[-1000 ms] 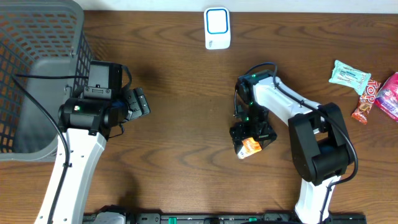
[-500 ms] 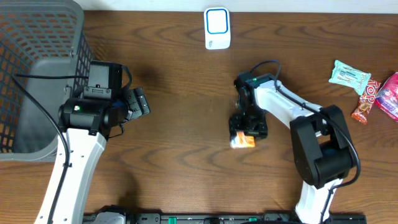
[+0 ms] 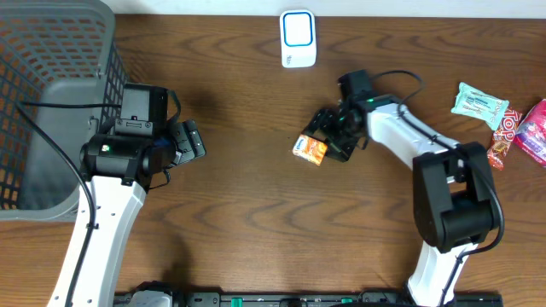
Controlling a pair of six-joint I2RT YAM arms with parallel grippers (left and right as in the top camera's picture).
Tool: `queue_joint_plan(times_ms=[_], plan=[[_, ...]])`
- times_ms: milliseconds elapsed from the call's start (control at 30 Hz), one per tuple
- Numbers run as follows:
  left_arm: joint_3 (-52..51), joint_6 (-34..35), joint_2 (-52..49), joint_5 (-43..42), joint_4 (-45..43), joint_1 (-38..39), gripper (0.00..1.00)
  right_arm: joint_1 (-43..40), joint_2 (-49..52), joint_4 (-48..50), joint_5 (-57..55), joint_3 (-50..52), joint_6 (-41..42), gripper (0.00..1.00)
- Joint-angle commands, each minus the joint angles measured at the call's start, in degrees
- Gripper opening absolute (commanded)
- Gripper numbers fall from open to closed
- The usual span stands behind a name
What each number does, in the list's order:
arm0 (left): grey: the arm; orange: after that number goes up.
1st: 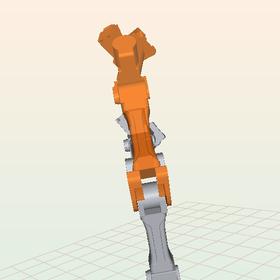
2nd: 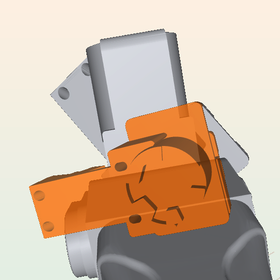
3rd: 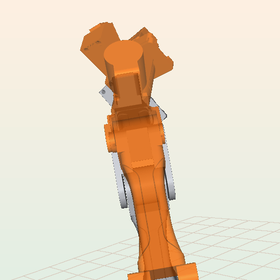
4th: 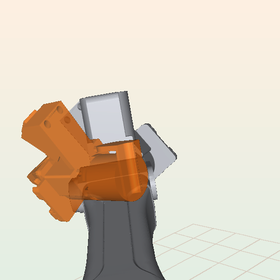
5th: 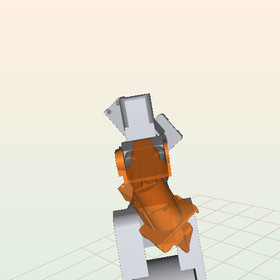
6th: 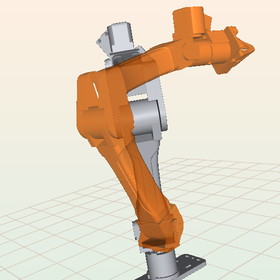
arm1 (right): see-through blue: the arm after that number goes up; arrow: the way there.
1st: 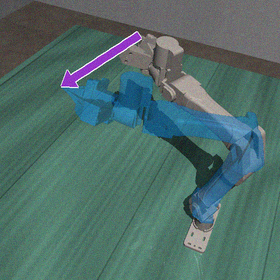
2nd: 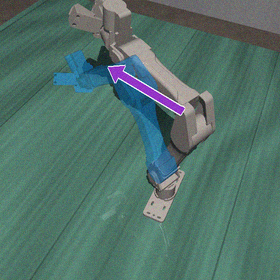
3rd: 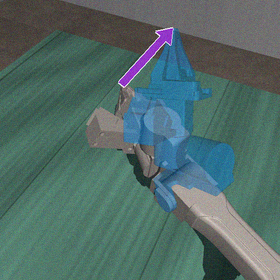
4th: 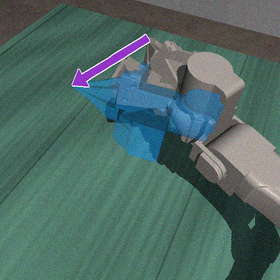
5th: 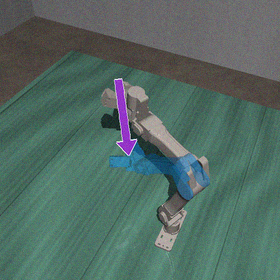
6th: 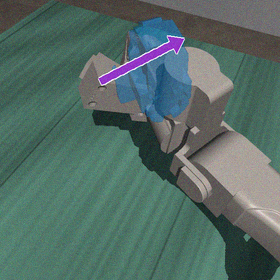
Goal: Scan the item barcode
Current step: 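Grasp the orange box with the right gripper and lift it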
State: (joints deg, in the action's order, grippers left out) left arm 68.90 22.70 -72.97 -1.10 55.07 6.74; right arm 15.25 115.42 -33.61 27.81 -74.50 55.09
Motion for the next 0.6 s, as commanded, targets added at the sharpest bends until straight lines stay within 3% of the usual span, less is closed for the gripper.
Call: queue_joint_plan(times_ms=[0, 67, 200, 233, 300, 400, 567], plan=[[-0.2, 0.1, 0.3, 0.7, -0.1, -0.3, 0.89, -2.4, 1.6, 0.5, 4.5, 1.0, 4.1, 0.89], [-0.2, 0.1, 0.3, 0.7, -0.1, -0.3, 0.89, -3.7, 1.6, 3.0, 4.7, 1.0, -2.1, 0.9], [-0.2, 0.1, 0.3, 0.7, -0.1, -0.3, 0.89, -5.2, 1.6, 10.3, 10.1, 1.0, -25.2, 0.86], [-0.2, 0.1, 0.3, 0.7, -0.1, -0.3, 0.89, -5.3, 1.6, 11.0, 10.3, 1.0, -29.3, 0.8], [-0.2, 0.1, 0.3, 0.7, -0.1, -0.3, 0.89, -5.5, 1.6, 12.1, 10.2, 1.0, -34.8, 0.59], [-0.2, 0.1, 0.3, 0.7, -0.1, -0.3, 0.89, -5.3, 1.6, 12.5, 10.2, 1.0, -44.7, 0.43], [-0.2, 0.1, 0.3, 0.7, -0.1, -0.3, 0.89, -3.1, 1.6, 6.9, 12.8, 1.2, -62.5, 0.48]])
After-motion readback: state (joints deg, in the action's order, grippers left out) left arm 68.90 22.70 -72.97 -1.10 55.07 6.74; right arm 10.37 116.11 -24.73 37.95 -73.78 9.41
